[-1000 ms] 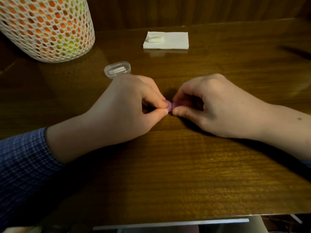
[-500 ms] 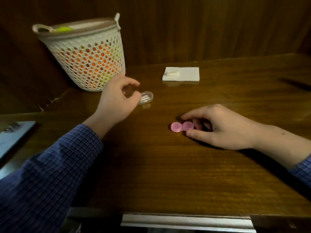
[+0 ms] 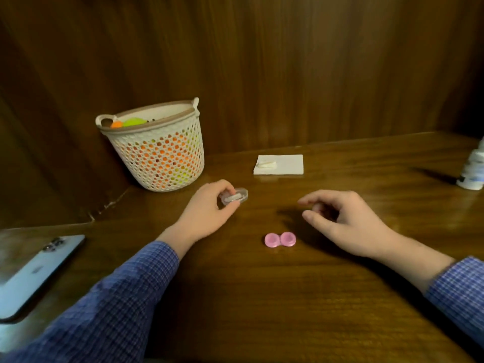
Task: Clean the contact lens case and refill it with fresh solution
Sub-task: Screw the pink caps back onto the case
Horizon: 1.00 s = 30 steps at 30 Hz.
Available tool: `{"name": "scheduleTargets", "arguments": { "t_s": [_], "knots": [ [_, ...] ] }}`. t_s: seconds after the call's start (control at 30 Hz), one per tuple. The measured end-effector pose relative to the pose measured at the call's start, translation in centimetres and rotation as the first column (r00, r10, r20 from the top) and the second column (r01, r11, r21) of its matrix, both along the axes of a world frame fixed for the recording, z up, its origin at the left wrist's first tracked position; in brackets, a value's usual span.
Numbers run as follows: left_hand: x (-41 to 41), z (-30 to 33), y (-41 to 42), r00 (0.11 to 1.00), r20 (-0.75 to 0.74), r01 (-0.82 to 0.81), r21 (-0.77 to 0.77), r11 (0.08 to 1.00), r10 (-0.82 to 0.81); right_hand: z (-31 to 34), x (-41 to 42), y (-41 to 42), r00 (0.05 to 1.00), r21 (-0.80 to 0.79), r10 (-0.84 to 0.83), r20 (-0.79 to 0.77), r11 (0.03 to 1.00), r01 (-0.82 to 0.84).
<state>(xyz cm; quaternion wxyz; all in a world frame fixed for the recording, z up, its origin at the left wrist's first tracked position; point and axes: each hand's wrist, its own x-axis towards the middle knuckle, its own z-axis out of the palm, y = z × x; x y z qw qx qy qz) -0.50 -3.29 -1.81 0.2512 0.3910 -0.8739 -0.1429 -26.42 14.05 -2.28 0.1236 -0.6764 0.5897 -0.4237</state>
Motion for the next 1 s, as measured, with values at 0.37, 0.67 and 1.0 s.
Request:
{"name": "scheduleTargets", "arguments": {
  "t_s": [0.37, 0.67, 1.0],
  "knots": [
    [-6.8, 1.7, 8.7, 0.883, -0.437, 0.324, 0.306, 0.895, -0.170, 1.5, 0.1, 0.0, 0.993, -0.285, 0.044, -0.107, 0.956, -0.073],
    [-6.0, 1.5, 9.0, 0.883, -0.457, 0.283, 0.326, 0.902, -0.112, 2.3, 0.1, 0.5, 0.969, -0.222, 0.064, -0.237, 0.968, -0.118],
    [-5.6, 1.4, 9.5, 0.864, -0.477, 0.340, 0.310, 0.888, -0.164, 2.4, 1.0, 1.4, 0.896, -0.354, -0.033, -0.443, 0.925, -0.141]
  ]
}}
